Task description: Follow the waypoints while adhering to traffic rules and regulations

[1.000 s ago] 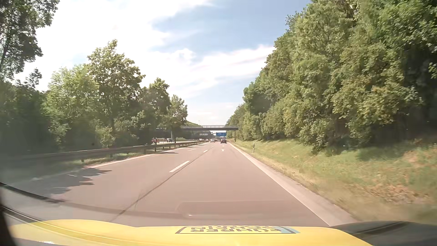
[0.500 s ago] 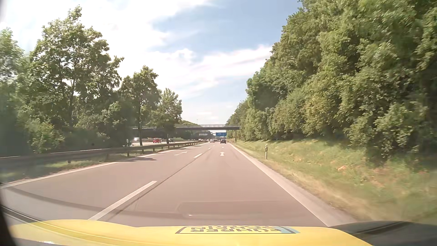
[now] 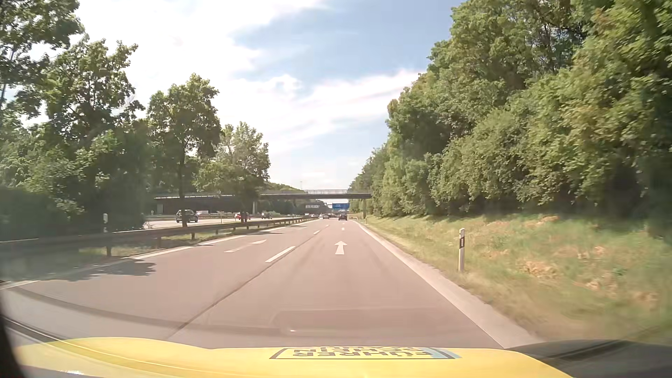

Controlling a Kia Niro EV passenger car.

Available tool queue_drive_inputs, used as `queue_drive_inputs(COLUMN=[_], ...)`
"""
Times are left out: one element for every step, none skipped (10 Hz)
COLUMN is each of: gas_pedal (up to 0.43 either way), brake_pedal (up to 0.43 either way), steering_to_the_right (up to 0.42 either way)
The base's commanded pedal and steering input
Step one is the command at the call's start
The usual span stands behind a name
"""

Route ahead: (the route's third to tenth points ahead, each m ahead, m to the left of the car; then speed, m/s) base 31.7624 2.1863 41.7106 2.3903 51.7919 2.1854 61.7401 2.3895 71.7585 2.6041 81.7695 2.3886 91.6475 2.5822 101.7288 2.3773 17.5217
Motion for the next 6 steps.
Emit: queue_drive_inputs(gas_pedal=[0.098, 0.087, 0.087, 0.087, 0.087, 0.087], brake_pedal=[0.0, 0.0, 0.0, 0.0, 0.0, 0.0], steering_to_the_right=[-0.002, -0.002, -0.002, -0.002, -0.002, -0.002])
